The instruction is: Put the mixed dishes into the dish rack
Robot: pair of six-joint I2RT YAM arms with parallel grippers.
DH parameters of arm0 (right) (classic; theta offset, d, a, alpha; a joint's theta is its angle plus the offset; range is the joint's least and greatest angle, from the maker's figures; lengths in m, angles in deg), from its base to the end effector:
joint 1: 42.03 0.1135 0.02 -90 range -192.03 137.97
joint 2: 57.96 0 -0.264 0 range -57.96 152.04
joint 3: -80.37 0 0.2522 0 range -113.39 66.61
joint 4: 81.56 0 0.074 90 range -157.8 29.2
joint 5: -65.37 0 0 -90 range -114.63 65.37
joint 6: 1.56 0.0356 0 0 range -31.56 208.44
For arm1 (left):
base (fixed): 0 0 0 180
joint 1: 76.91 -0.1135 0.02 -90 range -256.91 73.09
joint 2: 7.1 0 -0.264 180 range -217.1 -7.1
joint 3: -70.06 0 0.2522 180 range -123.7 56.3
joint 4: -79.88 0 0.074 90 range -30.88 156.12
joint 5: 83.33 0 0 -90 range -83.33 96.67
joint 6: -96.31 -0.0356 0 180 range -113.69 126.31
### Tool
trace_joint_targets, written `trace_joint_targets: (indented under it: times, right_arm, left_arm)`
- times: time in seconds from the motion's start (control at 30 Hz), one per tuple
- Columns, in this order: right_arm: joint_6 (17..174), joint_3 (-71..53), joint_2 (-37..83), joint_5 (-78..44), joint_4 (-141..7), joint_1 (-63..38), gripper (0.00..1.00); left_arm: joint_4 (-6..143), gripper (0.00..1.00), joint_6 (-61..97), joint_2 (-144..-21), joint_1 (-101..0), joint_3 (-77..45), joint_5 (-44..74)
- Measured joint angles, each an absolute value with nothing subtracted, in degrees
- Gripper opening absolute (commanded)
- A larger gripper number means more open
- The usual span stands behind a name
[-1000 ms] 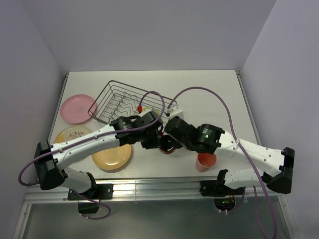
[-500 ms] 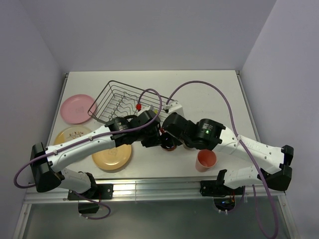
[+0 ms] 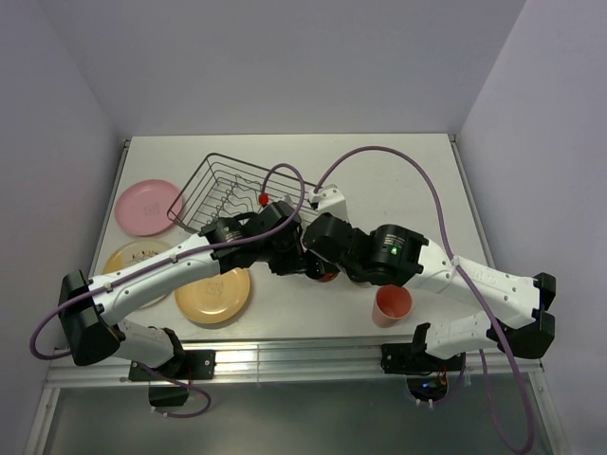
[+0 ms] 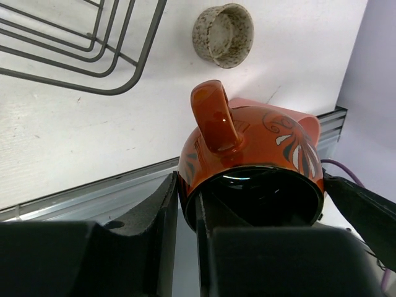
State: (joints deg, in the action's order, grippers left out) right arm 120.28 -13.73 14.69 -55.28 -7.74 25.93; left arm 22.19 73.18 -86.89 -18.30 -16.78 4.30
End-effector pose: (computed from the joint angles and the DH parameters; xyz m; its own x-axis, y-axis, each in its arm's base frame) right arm 0.1068 0.2155 0.3749 -0.6115 -0.3011 -0.7317 -0.4214 0.9066 -0.0209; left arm 0.1539 -0.2493 0.3196 -0.9300 -0.2399 -0.2785 -0.0407 0.8202 -0.5707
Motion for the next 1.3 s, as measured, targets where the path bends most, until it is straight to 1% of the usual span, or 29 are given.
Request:
trace_joint_targets:
  times: [0.1, 0.2, 0.23, 0.53, 0.67, 0.8, 0.93, 1.1, 1.3]
  right_arm:
    - [120.62, -13.73, 14.47, -55.24, -8.99, 26.04, 0.46]
    - [121.08, -13.73, 14.23, -54.93, -9.93, 26.11, 0.55]
    - [121.28, -13.75, 14.18, -54.85, -10.15, 26.24, 0.56]
    - [122.13, -14.97, 11.36, -52.31, -11.15, 26.74, 0.61]
    - [122.31, -15.37, 8.98, -51.7, -11.13, 27.09, 0.63]
    - [122.29, -15.37, 5.92, -51.44, -11.13, 27.09, 0.69]
    - [122.07, -15.37, 2.47, -49.88, -11.26, 26.65, 0.7]
    - [121.59, -13.35, -2.32, -42.82, -14.93, 22.11, 0.7]
    - [121.63, -5.49, -7.76, -26.56, -23.85, 12.55, 0.69]
  left_arm:
    - [23.4, 0.0, 73.2, -86.89, -19.26, -16.23, 5.74]
    - [25.41, 0.0, 73.27, -86.89, -19.98, -14.99, 7.27]
    - [25.91, 0.0, 73.27, -86.89, -20.11, -14.73, 7.56]
    - [30.76, 0.0, 72.09, -85.34, -21.44, -12.12, 10.01]
    - [32.55, 0.0, 70.47, -82.46, -22.36, -9.15, 10.82]
    - [34.04, 0.0, 67.91, -78.78, -22.71, -5.92, 11.65]
    - [36.64, 0.0, 64.89, -73.21, -22.71, -1.72, 13.77]
    - [38.81, 0.0, 61.18, -63.92, -22.71, 1.93, 16.7]
    - [42.43, 0.0, 58.01, -54.65, -22.71, 4.71, 20.48]
